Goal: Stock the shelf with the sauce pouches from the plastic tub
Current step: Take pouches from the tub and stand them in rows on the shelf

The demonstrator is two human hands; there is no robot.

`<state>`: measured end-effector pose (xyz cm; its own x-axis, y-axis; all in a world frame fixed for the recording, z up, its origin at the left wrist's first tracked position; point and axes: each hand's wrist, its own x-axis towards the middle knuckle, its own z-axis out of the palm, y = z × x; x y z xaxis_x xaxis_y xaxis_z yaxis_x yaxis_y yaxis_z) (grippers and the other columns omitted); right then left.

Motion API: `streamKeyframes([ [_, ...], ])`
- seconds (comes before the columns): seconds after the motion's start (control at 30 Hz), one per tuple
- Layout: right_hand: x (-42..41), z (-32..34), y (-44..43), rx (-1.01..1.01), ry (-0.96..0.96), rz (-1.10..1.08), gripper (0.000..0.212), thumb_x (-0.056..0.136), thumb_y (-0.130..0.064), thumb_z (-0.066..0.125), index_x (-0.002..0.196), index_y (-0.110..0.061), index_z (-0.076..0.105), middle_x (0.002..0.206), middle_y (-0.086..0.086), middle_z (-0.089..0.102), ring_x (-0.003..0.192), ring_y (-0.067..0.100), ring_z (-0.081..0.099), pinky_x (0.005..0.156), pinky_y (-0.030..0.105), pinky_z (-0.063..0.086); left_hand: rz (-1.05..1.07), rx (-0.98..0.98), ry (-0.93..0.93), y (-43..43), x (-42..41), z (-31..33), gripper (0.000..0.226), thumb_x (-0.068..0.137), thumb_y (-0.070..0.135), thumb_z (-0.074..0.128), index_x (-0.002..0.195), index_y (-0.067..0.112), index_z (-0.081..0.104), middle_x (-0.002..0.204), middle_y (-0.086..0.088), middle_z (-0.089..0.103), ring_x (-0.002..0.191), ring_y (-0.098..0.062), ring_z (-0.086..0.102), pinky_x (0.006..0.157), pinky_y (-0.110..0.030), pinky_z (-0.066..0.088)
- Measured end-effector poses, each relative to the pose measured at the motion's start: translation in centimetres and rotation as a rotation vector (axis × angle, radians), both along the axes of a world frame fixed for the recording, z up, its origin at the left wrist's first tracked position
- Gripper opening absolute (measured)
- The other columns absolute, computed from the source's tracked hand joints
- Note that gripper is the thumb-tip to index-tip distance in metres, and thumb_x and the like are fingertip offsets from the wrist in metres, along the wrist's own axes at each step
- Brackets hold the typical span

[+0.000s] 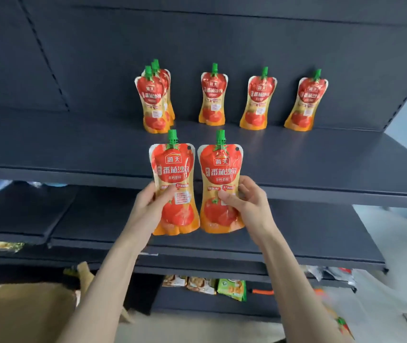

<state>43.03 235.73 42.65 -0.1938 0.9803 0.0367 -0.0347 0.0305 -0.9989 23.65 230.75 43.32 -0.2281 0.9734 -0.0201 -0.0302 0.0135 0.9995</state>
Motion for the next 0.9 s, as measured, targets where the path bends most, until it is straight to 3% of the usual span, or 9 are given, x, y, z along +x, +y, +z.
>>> streamKeyframes([
  [0.13, -5.5, 1.6, 2.9, 0.063, 0.012, -0.068, 0.025, 0.081, -0.011, 0.071, 0.104, -0.01, 0.062, 0.098, 0.006, 0.072, 0.089, 0.022, 0.071, 0.079, 0.041, 0.059, 0.003, 0.073, 0.065, 3.9, -5.7, 1.5, 0.015, 0.088, 0.032, 0.061, 0.102, 0.028, 0.064, 0.096, 0.009, 0.071, 0.091, -0.007, 0.068, 0.071, -0.021, 0.051],
  [0.37, -11.9, 4.1, 9.0, 0.119, 0.025, -0.155, 0.017, 0.08, -0.014, 0.073, 0.093, -0.019, 0.063, 0.092, -0.005, 0.072, 0.085, 0.01, 0.071, 0.069, 0.024, 0.057, 0.051, 0.163, 0.113, 11.7, -12.4, 2.9, 0.015, 0.087, 0.021, 0.064, 0.102, 0.022, 0.06, 0.102, 0.003, 0.069, 0.095, -0.011, 0.066, 0.076, -0.027, 0.053],
  [0.5, -14.0, 4.4, 13.2, 0.131, 0.02, -0.175, 0.018, 0.079, -0.009, 0.073, 0.092, -0.018, 0.064, 0.092, -0.003, 0.072, 0.087, 0.013, 0.07, 0.074, 0.029, 0.057, 0.049, 0.189, 0.119, 16.5, -14.7, 3.1, 0.019, 0.087, 0.016, 0.064, 0.106, 0.016, 0.059, 0.104, 0.001, 0.068, 0.095, -0.011, 0.065, 0.073, -0.024, 0.052],
  [0.67, -15.7, 4.1, 17.3, 0.153, 0.019, -0.179, 0.02, 0.08, -0.007, 0.071, 0.096, -0.016, 0.063, 0.088, -0.009, 0.07, 0.074, -0.003, 0.068, 0.06, 0.011, 0.051, 0.038, 0.199, 0.099, 21.7, -16.4, 2.6, 0.022, 0.087, 0.013, 0.063, 0.109, 0.012, 0.059, 0.106, -0.003, 0.068, 0.099, -0.015, 0.064, 0.078, -0.027, 0.052],
  [0.9, -15.8, 2.9, 19.8, 0.183, 0.01, -0.225, 0.021, 0.08, -0.001, 0.07, 0.098, -0.011, 0.064, 0.091, -0.002, 0.071, 0.075, 0.002, 0.068, 0.063, 0.015, 0.053, -0.058, 0.226, 0.09, 25.3, -16.9, 1.1, 0.021, 0.088, 0.011, 0.063, 0.108, 0.013, 0.058, 0.108, -0.001, 0.068, 0.103, -0.014, 0.064, 0.085, -0.032, 0.053],
])
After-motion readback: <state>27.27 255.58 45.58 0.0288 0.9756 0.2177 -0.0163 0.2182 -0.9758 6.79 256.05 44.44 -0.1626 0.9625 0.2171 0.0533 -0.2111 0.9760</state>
